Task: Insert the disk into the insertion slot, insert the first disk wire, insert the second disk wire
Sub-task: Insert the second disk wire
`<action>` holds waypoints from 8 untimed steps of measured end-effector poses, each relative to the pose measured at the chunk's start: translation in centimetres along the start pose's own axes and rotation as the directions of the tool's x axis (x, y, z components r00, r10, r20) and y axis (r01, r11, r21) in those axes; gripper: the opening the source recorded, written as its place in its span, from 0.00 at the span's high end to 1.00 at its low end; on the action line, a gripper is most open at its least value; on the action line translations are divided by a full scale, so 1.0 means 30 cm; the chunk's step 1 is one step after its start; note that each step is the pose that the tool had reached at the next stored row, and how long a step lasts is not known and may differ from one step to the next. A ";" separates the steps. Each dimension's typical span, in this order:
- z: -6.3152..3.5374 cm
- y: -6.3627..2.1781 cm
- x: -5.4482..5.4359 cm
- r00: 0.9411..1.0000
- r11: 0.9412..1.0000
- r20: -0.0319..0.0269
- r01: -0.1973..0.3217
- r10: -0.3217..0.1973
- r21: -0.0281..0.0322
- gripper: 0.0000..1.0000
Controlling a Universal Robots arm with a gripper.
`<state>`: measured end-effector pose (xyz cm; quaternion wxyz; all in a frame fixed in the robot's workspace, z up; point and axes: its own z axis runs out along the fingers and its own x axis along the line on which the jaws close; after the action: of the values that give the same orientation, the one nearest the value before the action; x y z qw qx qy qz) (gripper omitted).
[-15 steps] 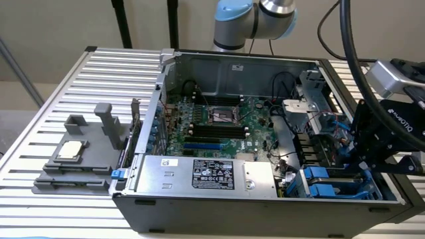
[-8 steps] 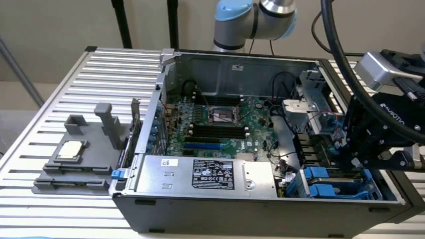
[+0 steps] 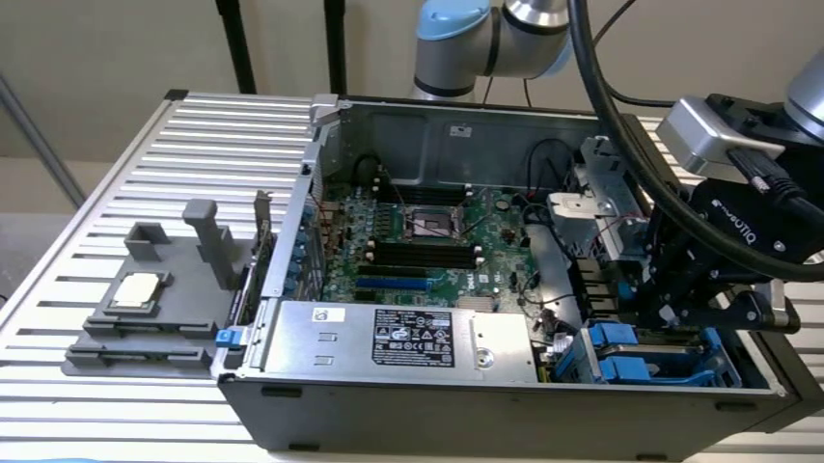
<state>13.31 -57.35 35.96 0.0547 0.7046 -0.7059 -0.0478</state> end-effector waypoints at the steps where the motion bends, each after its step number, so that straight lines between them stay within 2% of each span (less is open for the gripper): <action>1: 0.000 0.000 0.000 1.000 1.000 0.000 0.000 0.000 0.000 0.75; 8: 0.000 0.000 0.000 1.000 1.000 0.000 0.000 0.000 0.000 0.75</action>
<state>13.31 -57.35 35.96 0.0547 0.7046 -0.7059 -0.0478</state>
